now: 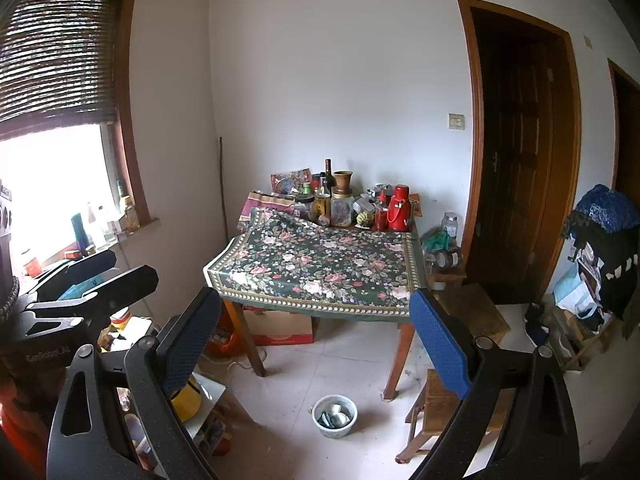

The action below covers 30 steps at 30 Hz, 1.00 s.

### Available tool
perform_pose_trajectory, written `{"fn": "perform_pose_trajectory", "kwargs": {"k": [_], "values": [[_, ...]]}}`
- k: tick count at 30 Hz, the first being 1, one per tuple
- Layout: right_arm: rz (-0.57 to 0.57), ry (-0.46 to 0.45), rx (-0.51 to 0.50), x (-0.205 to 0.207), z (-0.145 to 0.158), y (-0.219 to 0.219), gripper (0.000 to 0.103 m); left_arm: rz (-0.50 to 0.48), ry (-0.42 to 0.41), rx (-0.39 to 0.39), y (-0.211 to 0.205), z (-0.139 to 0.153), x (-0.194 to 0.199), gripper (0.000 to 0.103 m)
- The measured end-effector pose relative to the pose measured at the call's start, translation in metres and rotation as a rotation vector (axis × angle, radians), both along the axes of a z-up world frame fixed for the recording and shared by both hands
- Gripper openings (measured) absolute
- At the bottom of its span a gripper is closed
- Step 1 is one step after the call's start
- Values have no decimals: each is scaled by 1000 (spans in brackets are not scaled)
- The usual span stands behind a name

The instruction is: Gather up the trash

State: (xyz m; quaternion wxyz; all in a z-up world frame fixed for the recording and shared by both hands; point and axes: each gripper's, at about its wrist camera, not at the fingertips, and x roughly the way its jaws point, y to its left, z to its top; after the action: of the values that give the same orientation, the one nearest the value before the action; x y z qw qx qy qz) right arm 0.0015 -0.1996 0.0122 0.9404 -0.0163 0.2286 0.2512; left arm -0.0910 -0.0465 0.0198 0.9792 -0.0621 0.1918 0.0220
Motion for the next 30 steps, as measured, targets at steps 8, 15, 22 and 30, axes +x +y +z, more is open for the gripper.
{"fn": "perform_pose_trajectory", "kwargs": {"k": [8,15,22,30], "values": [[2,-1,-3,1,1,2,94,-1,0,-3,4,0,-1,99],[4,-2,-1,0,2,-1,94,-4,-5,-8,2,2,-1,101],[5,-3,-4,-1,3,-1,94,-1,-8,-7,-6,5,0,102],[10,-3,-5,0,4,-2,94,-8,-10,-3,-16,7,0,102]]}}
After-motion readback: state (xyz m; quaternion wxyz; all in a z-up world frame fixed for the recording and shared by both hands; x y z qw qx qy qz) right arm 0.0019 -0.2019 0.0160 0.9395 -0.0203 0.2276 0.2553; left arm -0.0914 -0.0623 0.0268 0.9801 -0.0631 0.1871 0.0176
